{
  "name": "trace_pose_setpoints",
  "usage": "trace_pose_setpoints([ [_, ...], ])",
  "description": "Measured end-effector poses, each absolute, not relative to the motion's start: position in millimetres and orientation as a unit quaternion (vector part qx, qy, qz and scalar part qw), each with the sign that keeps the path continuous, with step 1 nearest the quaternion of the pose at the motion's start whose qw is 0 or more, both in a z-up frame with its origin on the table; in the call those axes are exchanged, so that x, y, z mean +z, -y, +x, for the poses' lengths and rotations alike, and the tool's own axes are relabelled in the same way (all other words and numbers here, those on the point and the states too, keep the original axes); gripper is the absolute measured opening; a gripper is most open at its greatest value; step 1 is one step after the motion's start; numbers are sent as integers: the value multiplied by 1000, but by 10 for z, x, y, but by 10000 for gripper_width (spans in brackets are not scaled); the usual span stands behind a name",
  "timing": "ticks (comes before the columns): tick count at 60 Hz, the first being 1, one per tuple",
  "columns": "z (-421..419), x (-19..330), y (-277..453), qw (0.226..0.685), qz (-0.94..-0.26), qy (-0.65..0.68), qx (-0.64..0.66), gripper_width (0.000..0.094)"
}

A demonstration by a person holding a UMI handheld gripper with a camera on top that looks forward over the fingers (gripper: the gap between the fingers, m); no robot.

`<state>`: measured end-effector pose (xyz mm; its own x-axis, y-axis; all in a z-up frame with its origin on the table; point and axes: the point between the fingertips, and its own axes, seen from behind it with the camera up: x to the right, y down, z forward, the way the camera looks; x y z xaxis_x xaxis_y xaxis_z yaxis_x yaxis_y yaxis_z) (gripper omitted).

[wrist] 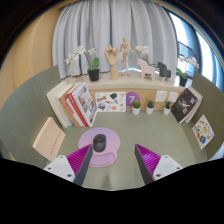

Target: Arrange mouse

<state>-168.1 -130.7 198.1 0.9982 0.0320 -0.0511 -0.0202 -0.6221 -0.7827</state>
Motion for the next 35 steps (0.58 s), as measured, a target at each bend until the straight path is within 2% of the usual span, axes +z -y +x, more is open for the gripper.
trace_pose_setpoints([
  [7, -1472, 2373, 1701, 450, -892, -3, 36, 848],
  [16, -1094, 2709, 2108, 476, -879, -14, 31, 847],
  [35, -430, 2912, 2622, 498, -866, -39, 0, 842],
])
